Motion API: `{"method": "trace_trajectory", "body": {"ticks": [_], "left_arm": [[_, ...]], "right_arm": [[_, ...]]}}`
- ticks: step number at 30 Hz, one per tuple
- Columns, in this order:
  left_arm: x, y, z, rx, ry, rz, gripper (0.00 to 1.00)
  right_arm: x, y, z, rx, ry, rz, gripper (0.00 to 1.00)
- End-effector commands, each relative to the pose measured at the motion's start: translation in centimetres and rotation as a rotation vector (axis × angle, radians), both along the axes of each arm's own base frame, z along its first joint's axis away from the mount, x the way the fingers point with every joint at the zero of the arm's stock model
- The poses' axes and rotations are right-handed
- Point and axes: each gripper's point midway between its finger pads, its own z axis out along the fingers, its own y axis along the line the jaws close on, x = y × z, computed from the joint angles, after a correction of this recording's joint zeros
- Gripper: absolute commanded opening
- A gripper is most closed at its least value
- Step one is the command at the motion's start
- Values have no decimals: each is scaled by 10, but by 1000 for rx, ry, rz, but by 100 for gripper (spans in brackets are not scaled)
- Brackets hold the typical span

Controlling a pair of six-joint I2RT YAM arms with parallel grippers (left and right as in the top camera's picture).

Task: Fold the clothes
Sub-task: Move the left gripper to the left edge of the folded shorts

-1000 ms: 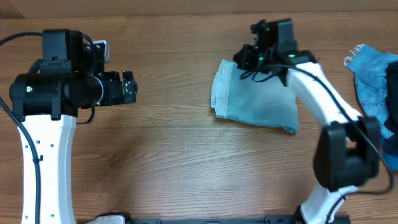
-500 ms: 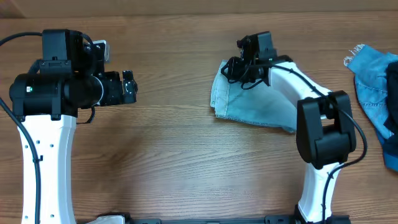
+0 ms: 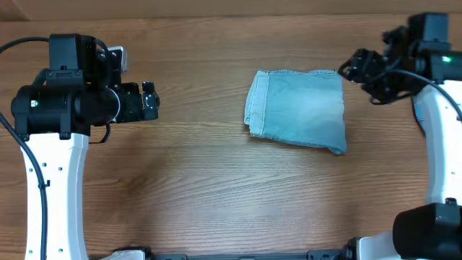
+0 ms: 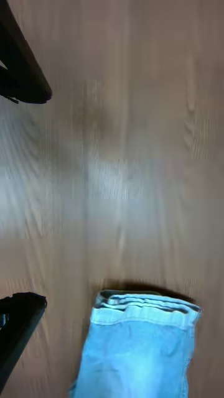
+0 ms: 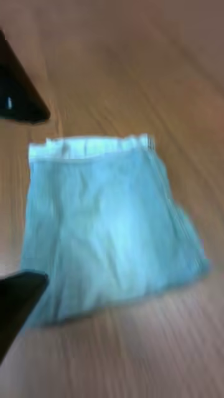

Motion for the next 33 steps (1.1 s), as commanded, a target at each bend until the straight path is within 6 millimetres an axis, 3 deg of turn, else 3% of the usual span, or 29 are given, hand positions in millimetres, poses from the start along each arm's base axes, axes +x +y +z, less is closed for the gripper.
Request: {"method": "trace_trajectory", "body": {"ticks": [1,5,9,19,23,25,27,30,33], "left_arm": [[9,2,5,1,-39,7,100],[13,1,8,-16,-56,29,100],[10,1,6,-17,-42,28,100],[8,-3,5,-35,-32,17,100],[6,-3,2,-35,-19,17,100],[10,-7,-3,-55,-22,0,100],[14,-26,-14,-133,-17,-91,100],[20,-52,-42,-275,42,-184,100],[30,-72,-74,-396,119,-240,100]], "right_arm": [[-16,-27,-31,-44,91,-72,90],[-35,-29,-79,-26,227,-78,90],[-51,-25,-139,-6,331,-76,74],[-66,-20,-202,12,348,-80,72],[-70,-7,-213,77,324,-61,73],[-68,-8,-212,72,318,-61,82],[-64,-14,-208,69,307,-100,97],[-55,-33,-190,55,262,-172,100],[-43,-41,-157,75,165,-149,100]]}}
